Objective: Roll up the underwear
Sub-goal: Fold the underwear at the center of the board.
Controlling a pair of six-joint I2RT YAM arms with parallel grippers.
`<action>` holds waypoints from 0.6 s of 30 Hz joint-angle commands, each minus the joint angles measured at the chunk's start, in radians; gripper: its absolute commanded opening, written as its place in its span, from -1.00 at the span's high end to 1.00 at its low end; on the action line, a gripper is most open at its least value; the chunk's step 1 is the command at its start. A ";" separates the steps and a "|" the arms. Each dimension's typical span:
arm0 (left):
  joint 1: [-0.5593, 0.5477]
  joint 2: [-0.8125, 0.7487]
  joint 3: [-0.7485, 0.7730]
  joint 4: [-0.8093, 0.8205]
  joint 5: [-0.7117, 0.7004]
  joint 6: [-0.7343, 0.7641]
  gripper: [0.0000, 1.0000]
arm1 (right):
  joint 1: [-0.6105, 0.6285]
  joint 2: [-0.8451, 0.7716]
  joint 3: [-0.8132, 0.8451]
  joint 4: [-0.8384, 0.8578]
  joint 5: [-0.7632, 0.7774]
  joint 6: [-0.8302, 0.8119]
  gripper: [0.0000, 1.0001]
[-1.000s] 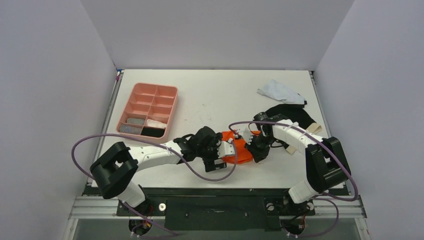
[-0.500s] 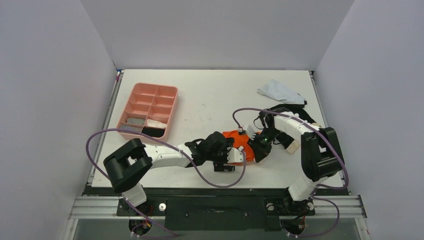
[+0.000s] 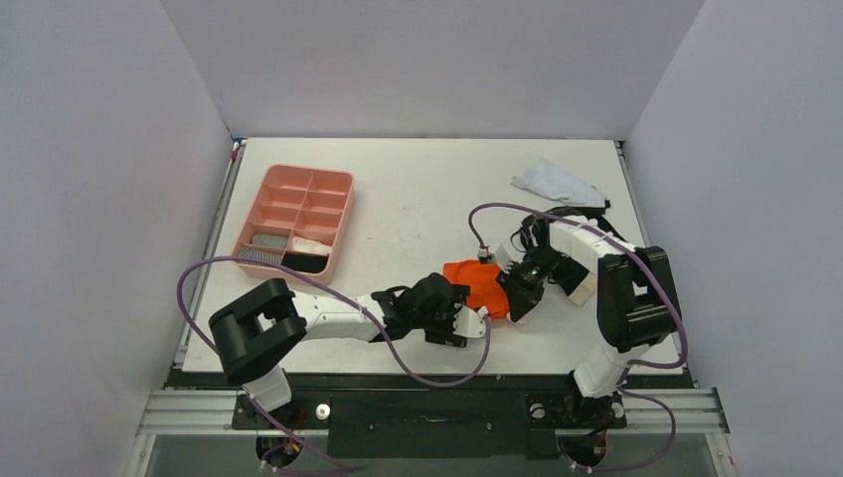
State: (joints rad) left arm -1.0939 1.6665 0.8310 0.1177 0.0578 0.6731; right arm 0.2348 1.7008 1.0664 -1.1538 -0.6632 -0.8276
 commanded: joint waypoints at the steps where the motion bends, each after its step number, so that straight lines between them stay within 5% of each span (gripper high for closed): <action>1: -0.027 -0.013 -0.007 0.022 -0.031 0.040 -0.40 | -0.012 0.019 0.040 -0.026 -0.050 -0.033 1.00; 18: -0.049 0.060 0.013 0.053 -0.109 0.083 -0.06 | -0.068 0.090 0.110 -0.146 -0.140 -0.119 1.00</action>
State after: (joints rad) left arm -1.1301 1.7035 0.8238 0.1352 -0.0257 0.7364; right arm 0.1825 1.7805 1.1336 -1.2385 -0.7303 -0.8829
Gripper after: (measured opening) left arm 0.546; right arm 0.030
